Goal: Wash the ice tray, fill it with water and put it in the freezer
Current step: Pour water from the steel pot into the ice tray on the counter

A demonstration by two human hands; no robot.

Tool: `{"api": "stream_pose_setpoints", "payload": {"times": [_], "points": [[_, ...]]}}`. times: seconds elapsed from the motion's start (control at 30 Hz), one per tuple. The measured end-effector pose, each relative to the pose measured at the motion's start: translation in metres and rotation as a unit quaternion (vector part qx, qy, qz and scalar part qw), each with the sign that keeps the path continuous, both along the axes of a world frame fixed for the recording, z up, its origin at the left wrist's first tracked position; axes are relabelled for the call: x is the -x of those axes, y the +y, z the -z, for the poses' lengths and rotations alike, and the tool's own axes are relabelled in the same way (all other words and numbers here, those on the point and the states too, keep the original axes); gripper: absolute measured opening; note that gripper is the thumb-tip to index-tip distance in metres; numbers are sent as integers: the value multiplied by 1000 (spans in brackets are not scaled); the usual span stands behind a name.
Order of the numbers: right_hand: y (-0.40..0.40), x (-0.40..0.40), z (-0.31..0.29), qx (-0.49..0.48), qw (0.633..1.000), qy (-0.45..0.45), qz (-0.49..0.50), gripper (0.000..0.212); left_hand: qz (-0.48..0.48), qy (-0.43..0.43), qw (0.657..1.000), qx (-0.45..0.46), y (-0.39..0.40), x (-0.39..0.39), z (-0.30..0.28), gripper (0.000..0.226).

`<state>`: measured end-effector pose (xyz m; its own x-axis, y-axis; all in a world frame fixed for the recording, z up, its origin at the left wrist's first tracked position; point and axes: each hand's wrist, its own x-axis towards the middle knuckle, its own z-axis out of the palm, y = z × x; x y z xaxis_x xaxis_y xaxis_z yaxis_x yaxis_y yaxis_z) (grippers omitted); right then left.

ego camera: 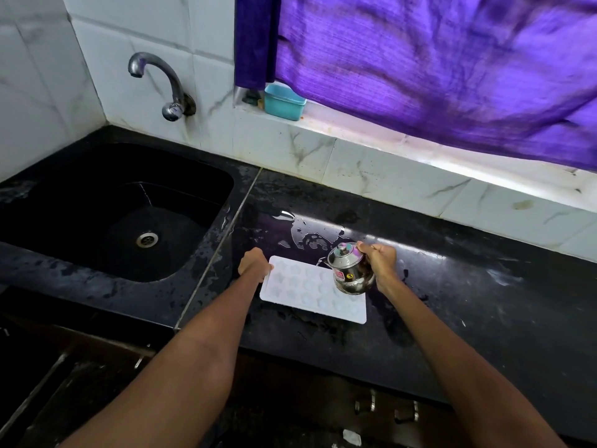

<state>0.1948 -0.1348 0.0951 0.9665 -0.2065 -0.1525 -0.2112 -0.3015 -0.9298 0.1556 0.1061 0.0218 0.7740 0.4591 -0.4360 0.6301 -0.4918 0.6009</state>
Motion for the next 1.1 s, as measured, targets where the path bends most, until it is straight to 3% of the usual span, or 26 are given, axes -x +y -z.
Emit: {"api": "stream_pose_setpoints", "payload": {"times": [0.7, 1.1], "points": [[1, 4, -5, 1, 999, -29, -19, 40, -2, 2, 1000, -8, -2, 1, 0, 29], [-10, -2, -1, -50, 999, -21, 1, 37, 5, 2, 1000, -20, -4, 3, -3, 34]]}}
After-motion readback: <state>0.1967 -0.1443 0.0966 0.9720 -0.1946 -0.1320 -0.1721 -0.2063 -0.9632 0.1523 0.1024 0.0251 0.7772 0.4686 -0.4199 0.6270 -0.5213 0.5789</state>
